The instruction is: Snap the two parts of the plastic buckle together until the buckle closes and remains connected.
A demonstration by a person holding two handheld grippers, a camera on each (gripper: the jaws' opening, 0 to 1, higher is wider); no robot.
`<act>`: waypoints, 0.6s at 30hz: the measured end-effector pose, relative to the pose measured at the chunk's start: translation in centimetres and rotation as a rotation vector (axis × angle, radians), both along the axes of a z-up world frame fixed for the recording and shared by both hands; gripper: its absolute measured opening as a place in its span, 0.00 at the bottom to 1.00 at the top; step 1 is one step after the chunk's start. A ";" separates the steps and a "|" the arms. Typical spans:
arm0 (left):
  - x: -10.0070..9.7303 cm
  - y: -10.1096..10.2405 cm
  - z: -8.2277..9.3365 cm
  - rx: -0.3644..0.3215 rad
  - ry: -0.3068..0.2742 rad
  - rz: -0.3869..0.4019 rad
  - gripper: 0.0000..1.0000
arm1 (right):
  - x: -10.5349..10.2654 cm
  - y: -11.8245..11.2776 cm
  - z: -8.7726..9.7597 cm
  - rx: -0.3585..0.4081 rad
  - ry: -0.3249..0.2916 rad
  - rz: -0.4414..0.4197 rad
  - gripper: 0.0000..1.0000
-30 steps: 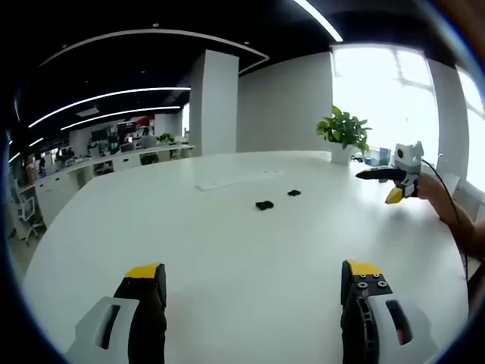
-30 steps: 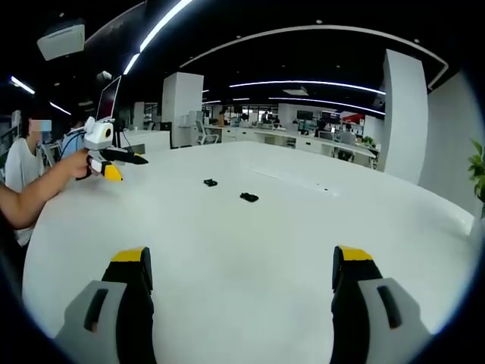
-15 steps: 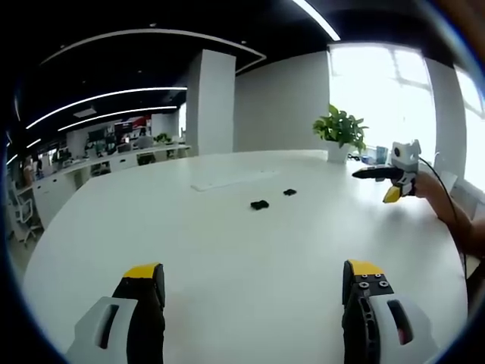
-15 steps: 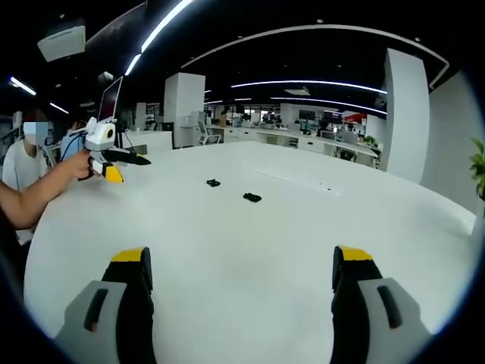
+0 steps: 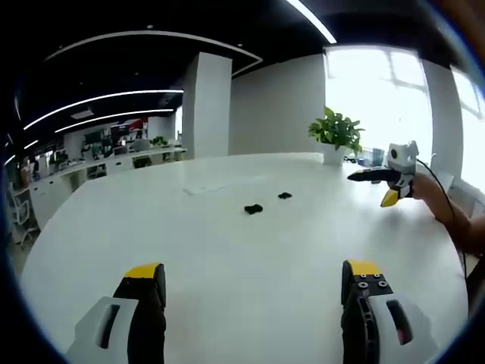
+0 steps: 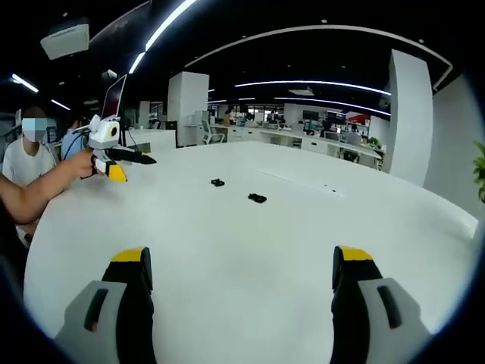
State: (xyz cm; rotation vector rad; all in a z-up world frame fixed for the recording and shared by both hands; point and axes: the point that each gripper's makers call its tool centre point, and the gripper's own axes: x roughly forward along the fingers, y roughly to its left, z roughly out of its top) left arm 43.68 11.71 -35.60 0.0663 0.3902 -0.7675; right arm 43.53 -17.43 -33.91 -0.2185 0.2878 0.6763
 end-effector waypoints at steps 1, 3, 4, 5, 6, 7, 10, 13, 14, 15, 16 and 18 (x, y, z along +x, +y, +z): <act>-0.1 -0.1 -0.1 0.000 0.004 0.003 0.98 | 0.0 0.0 0.0 0.001 0.000 0.001 1.00; -0.4 -0.3 -0.3 0.008 0.007 0.003 0.99 | 0.1 0.0 -0.1 0.002 0.002 -0.002 1.00; -0.6 -0.4 -0.4 0.010 0.008 0.000 0.99 | 0.1 0.0 -0.2 0.006 0.003 -0.002 1.00; -0.8 -0.6 -0.4 0.011 0.009 -0.002 0.99 | 0.2 0.0 -0.2 0.010 0.007 -0.003 1.00; -1.0 -0.8 -0.4 0.009 0.011 -0.005 0.99 | 0.2 0.0 -0.3 0.013 0.009 -0.002 1.00; -1.1 -1.0 -0.4 0.006 0.012 -0.008 0.99 | 0.3 0.1 -0.4 0.016 0.013 -0.001 1.00; -1.5 -1.4 -0.5 0.001 0.016 -0.011 0.99 | 0.2 0.2 -0.5 0.020 0.019 -0.001 1.00; -1.8 -1.8 -0.5 -0.002 0.014 -0.012 0.98 | 0.4 0.2 -0.5 0.023 0.018 -0.004 1.00; -2.0 -2.0 -0.5 -0.001 0.010 -0.014 0.98 | 0.4 0.3 -0.5 0.022 0.019 -0.004 1.00; -2.1 -2.1 -0.5 -0.002 0.007 -0.018 0.97 | 0.5 0.3 -0.6 0.022 0.020 -0.003 1.00; -2.2 -2.3 -0.4 -0.003 0.006 -0.021 0.97 | 0.5 0.4 -0.6 0.022 0.021 -0.003 1.00; -0.5 -1.7 -0.3 -0.001 0.007 -0.019 0.97 | 0.8 0.6 -0.7 0.024 0.022 0.000 1.00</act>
